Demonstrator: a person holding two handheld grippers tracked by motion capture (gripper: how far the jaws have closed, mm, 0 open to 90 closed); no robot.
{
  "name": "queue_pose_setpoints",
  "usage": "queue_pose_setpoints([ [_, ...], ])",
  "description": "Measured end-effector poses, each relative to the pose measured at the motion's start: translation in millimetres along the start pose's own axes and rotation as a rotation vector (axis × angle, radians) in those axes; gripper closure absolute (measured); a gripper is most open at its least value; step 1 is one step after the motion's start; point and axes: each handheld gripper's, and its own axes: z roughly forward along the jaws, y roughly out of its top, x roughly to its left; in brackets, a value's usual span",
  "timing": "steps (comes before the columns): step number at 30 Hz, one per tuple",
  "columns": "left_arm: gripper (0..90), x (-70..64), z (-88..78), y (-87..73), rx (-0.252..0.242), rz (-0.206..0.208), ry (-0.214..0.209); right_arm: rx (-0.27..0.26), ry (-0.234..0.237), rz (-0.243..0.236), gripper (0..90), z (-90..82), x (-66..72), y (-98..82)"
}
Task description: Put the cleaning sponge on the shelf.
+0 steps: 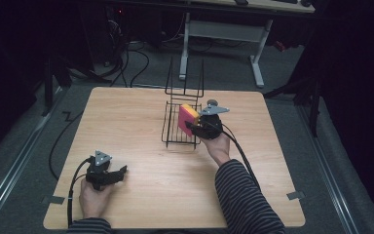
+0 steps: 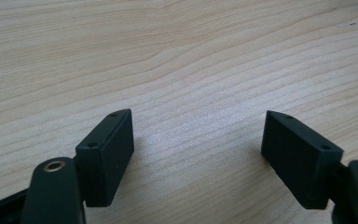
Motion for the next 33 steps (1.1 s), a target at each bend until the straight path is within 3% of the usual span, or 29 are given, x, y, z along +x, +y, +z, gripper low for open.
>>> queue_pose_setpoints([
  [17, 25.8, -0.1, -0.1, 0.1, 0.002, 0.002, 0.0, 0.037, 0.0, -0.014, 60.9, 18.0, -0.9, -9.0],
  [25, 25.8, -0.1, -0.1, 0.1, 0.002, 0.002, 0.0, 0.04, 0.003, -0.007, 60.5, 18.7, -1.7, -9.7],
  [33, 25.8, -0.1, 0.0, 0.0, 0.001, 0.001, 0.001, 0.047, -0.001, -0.008, 48.9, 20.7, -2.0, -10.8],
])
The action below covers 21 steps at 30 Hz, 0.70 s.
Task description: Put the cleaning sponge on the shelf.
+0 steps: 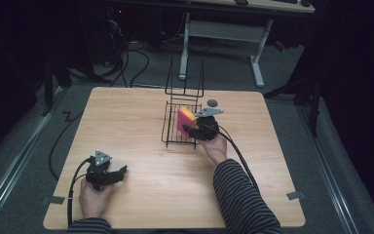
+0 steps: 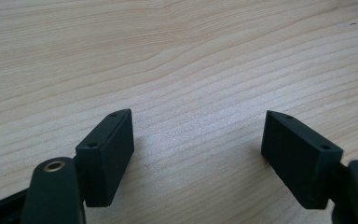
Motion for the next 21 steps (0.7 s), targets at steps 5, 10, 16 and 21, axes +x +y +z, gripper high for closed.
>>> queue_pose_setpoints([
  [5, 25.8, 0.0, 0.0, 0.0, 0.0, -0.001, 0.0, -0.008, 0.008, 0.02, 34.6, -0.4, -2.0, 0.1],
  [10, 25.8, 0.0, 0.0, 0.0, 0.0, -0.001, 0.0, -0.007, 0.016, 0.026, 27.0, -2.7, -3.6, 0.6],
  [16, 25.8, 0.0, -0.1, 0.0, 0.001, 0.0, -0.001, -0.005, 0.041, 0.044, 21.7, -10.8, -3.3, 2.5],
  [21, 25.8, 0.0, -0.1, 0.0, 0.001, 0.0, 0.0, -0.016, 0.06, 0.05, 19.1, -23.0, -3.7, 5.7],
])
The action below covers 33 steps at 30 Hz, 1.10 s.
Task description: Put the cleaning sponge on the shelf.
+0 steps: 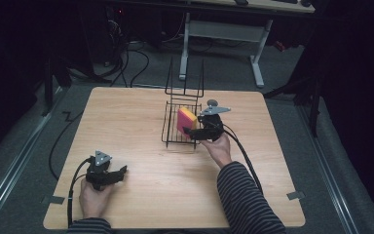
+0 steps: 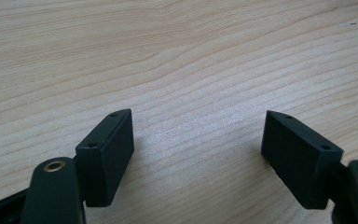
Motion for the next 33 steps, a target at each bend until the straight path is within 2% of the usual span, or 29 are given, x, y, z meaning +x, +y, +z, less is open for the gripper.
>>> queue_pose_setpoints([
  [7, 25.8, 0.0, 0.1, 0.0, -0.002, -0.001, 0.001, -0.015, 0.014, 0.011, 18.7, -15.2, 0.0, 1.6],
  [12, 25.8, 0.0, 0.0, 0.0, 0.0, 0.0, 0.0, -0.044, 0.022, 0.051, 19.9, -29.1, -4.1, -2.4],
  [21, 25.8, -0.3, 0.2, 0.0, 0.0, 0.002, 0.003, -0.061, 0.01, 0.052, 20.5, -51.0, -11.2, -5.8],
  [22, 25.8, -0.3, 0.2, 0.0, -0.001, 0.002, 0.003, -0.08, 0.006, 0.062, 22.1, -56.5, -12.6, -9.3],
  [28, 25.8, -0.4, 0.3, 0.0, -0.001, 0.003, 0.005, -0.065, -0.008, 0.07, 22.0, -67.0, -19.0, -16.6],
  [33, 25.8, -0.4, 0.3, 0.0, -0.001, 0.003, 0.005, -0.083, -0.017, 0.074, 22.0, -78.3, -21.3, -18.0],
])
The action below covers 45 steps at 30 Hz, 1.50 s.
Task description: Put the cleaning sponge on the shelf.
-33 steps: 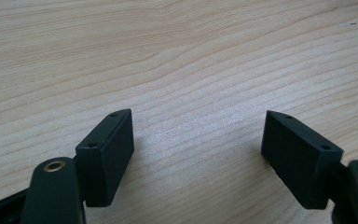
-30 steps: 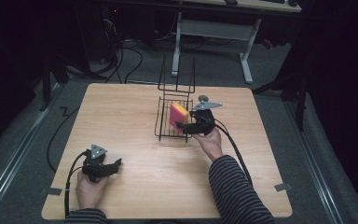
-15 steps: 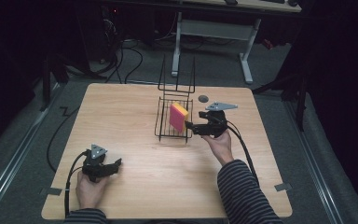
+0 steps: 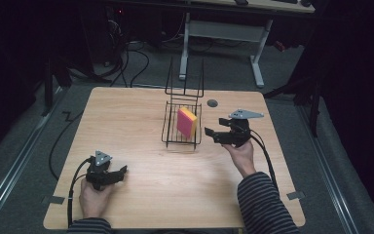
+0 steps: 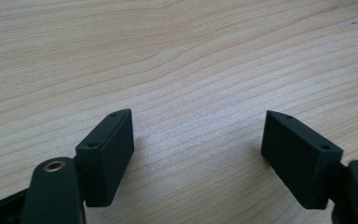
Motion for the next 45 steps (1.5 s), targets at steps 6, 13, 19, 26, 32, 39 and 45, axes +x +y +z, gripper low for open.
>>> queue_pose_setpoints([
  [6, 25.9, 0.0, 0.0, 0.0, 0.0, 0.0, 0.0, -0.034, -0.007, 0.027, 23.3, -9.7, -5.7, -5.3],
  [13, 25.8, -0.1, 0.0, 0.0, 0.001, 0.001, 0.001, -0.046, -0.02, 0.031, 23.2, -22.9, -8.2, -7.1],
  [19, 25.8, 0.2, -0.1, 0.0, 0.0, -0.001, -0.002, -0.063, -0.026, 0.038, 24.1, -31.1, -9.6, -11.5],
  [26, 25.8, 0.0, 0.0, 0.0, 0.0, 0.0, 0.0, -0.079, -0.051, 0.051, 24.8, -45.7, -13.7, -20.4],
  [32, 25.8, -0.1, 0.0, 0.1, 0.001, 0.002, 0.001, -0.098, -0.065, 0.074, 24.9, -57.2, -18.3, -29.2],
  [39, 25.8, -0.4, 0.1, 0.1, 0.001, 0.004, 0.004, -0.118, -0.08, 0.099, 25.1, -68.1, -23.3, -38.5],
  [45, 25.8, -0.4, 0.1, 0.1, 0.003, 0.004, 0.003, -0.131, -0.096, 0.119, 25.1, -77.4, -27.9, -47.4],
])
